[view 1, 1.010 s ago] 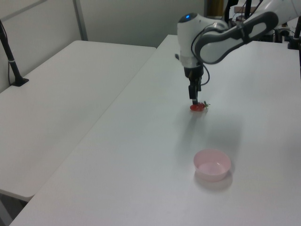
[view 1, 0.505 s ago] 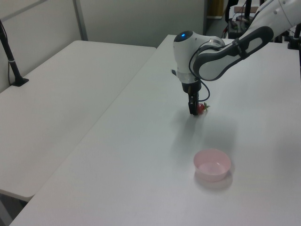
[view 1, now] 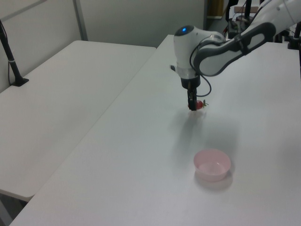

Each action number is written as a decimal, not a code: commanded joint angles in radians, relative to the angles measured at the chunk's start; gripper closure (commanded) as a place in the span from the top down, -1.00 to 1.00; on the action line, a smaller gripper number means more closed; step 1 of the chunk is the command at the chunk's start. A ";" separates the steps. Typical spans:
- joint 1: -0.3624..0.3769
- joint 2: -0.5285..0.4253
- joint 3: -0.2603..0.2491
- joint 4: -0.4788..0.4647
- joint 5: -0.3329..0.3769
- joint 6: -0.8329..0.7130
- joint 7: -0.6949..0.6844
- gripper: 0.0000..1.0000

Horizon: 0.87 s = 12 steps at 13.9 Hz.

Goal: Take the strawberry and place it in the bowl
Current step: 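Carry the held strawberry over the pink bowl, then open the gripper to drop the strawberry into the bowl, then raise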

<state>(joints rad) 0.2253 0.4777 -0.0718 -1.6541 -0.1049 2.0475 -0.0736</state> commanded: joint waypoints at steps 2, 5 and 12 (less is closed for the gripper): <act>0.198 -0.085 -0.071 0.065 0.131 -0.087 0.110 -0.80; 0.336 -0.085 -0.051 0.062 0.131 -0.085 0.241 -0.79; 0.447 -0.051 0.020 0.040 0.107 -0.075 0.406 0.99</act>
<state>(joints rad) 0.6758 0.4189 -0.0625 -1.5924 0.0122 1.9765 0.2881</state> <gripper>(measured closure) 0.546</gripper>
